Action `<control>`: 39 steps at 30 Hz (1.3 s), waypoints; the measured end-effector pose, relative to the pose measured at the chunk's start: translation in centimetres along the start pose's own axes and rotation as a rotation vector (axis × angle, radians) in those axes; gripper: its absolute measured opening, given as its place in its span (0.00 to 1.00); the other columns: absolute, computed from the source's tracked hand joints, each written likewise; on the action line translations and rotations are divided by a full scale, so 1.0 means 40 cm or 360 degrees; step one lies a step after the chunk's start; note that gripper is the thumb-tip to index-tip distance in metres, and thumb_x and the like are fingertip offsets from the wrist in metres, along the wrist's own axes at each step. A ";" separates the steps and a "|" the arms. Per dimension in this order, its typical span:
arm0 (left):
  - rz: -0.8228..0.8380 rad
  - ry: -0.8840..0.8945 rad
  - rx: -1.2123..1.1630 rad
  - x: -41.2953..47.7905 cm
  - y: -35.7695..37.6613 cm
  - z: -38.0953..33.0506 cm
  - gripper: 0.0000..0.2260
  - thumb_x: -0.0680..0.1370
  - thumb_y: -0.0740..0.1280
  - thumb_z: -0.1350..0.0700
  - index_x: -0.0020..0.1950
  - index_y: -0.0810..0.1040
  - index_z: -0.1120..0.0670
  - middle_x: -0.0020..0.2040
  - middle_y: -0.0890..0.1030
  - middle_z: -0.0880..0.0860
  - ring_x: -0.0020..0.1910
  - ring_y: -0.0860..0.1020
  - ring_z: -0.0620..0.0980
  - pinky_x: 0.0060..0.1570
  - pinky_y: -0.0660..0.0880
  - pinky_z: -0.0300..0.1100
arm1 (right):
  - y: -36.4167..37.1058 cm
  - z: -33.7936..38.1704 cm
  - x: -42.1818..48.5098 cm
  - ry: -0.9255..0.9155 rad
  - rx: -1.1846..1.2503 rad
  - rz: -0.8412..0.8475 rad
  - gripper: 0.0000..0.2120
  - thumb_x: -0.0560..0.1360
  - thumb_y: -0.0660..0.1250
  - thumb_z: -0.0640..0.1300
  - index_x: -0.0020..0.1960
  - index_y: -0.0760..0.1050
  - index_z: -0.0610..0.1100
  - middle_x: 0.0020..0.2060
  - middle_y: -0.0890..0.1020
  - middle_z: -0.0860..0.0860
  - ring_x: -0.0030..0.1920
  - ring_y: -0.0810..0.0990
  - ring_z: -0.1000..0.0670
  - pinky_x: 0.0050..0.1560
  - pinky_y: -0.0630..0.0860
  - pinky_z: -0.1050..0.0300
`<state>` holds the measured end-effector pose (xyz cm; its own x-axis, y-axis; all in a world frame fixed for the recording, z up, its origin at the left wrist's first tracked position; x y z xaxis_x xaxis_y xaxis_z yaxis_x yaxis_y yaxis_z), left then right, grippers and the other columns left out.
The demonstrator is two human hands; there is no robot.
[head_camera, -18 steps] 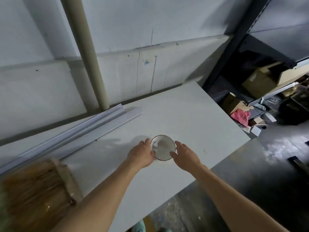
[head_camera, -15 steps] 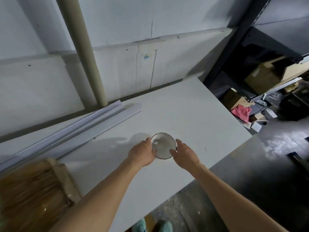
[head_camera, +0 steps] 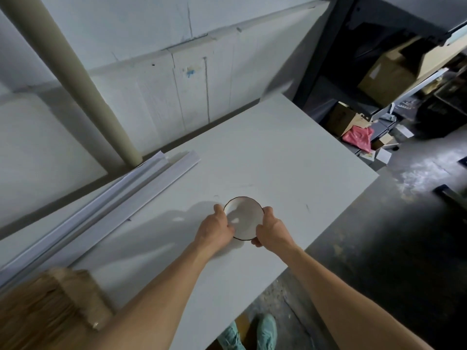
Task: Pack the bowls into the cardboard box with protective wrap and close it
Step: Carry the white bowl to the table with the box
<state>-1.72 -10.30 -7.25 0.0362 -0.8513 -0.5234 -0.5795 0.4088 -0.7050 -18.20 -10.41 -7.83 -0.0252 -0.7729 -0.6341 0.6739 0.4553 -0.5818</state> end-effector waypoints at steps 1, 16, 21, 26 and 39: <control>0.0010 0.0004 -0.0016 -0.006 -0.001 -0.006 0.12 0.78 0.62 0.57 0.59 0.63 0.59 0.48 0.82 0.60 0.45 0.82 0.62 0.41 0.77 0.48 | -0.006 -0.008 -0.009 0.0017 0.0048 -0.0002 0.17 0.74 0.50 0.33 0.61 0.62 0.44 0.40 0.85 0.41 0.39 0.85 0.44 0.32 0.76 0.57; 0.0118 0.0202 -0.0014 -0.097 0.046 -0.258 0.14 0.74 0.62 0.47 0.57 0.71 0.52 0.48 0.83 0.54 0.46 0.82 0.57 0.48 0.81 0.52 | -0.223 -0.177 -0.134 -0.0023 0.0305 -0.0291 0.14 0.77 0.54 0.37 0.61 0.66 0.45 0.37 0.84 0.42 0.35 0.85 0.46 0.41 0.83 0.49; 0.0234 0.0316 0.0064 -0.146 0.143 -0.406 0.15 0.75 0.61 0.48 0.59 0.70 0.52 0.49 0.83 0.54 0.47 0.82 0.57 0.49 0.81 0.53 | -0.321 -0.323 -0.199 -0.0009 0.0428 -0.0417 0.14 0.75 0.56 0.36 0.59 0.68 0.44 0.36 0.84 0.43 0.36 0.84 0.41 0.42 0.83 0.44; 0.0308 0.0488 0.0295 -0.194 0.285 -0.578 0.17 0.77 0.63 0.50 0.62 0.69 0.56 0.54 0.81 0.58 0.52 0.80 0.60 0.49 0.77 0.48 | -0.417 -0.513 -0.275 0.0087 0.0504 -0.0536 0.14 0.75 0.55 0.37 0.59 0.68 0.47 0.35 0.84 0.45 0.35 0.84 0.45 0.42 0.83 0.45; 0.0644 0.0816 0.0493 -0.334 0.735 -0.952 0.21 0.69 0.56 0.43 0.57 0.68 0.52 0.47 0.84 0.58 0.45 0.82 0.63 0.46 0.81 0.56 | -0.592 -1.044 -0.490 0.0445 0.0752 -0.0777 0.13 0.77 0.55 0.43 0.61 0.67 0.49 0.43 0.83 0.44 0.39 0.84 0.46 0.43 0.83 0.44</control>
<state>-50.23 0.58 -2.75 -0.5630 -0.6298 -0.5352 -0.2065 0.7342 -0.6467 -64.48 12.42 -2.90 -0.5489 -0.6686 -0.5016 0.7826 -0.2003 -0.5894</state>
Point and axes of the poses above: each hand's wrist, its own x-axis towards the middle knuckle, its own y-axis out of the palm, z = x × y, the point moved 9 cm from there along x, towards the middle knuckle
